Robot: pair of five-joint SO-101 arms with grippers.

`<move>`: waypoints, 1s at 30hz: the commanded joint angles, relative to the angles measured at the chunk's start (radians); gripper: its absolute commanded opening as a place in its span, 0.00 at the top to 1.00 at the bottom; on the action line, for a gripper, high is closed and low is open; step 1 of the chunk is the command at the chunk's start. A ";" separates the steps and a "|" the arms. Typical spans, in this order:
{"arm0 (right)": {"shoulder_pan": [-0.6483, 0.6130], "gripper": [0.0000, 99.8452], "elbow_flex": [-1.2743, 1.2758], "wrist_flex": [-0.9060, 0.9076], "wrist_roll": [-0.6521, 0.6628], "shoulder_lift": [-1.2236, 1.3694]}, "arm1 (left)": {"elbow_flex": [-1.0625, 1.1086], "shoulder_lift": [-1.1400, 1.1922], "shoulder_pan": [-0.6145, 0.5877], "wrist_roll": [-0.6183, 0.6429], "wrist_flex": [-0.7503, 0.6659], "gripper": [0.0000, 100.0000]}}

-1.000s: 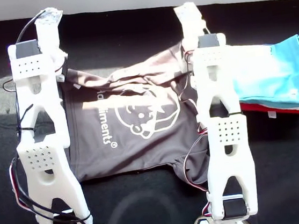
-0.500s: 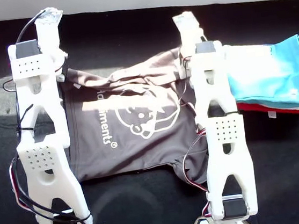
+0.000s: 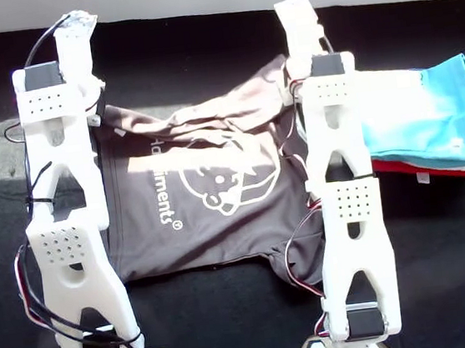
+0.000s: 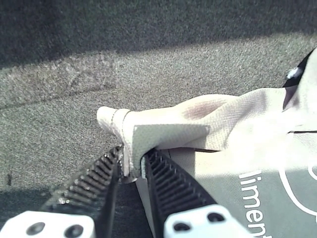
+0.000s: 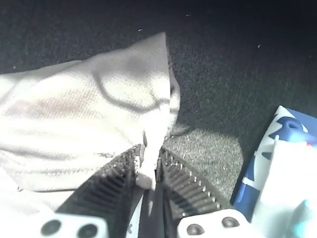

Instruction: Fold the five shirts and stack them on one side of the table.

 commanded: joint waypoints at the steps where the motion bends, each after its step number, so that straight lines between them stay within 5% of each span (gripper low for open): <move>1: 0.013 0.99 -0.102 0.096 -0.005 -0.093 | -0.039 -0.010 0.010 -0.008 -0.012 0.99; 8: 0.013 0.93 -0.021 0.150 0.097 -0.047 | -0.041 -0.010 0.010 -0.008 -0.009 0.99; 30: 0.012 0.89 -0.019 0.097 0.094 0.008 | -0.038 -0.010 0.010 -0.008 -0.011 0.99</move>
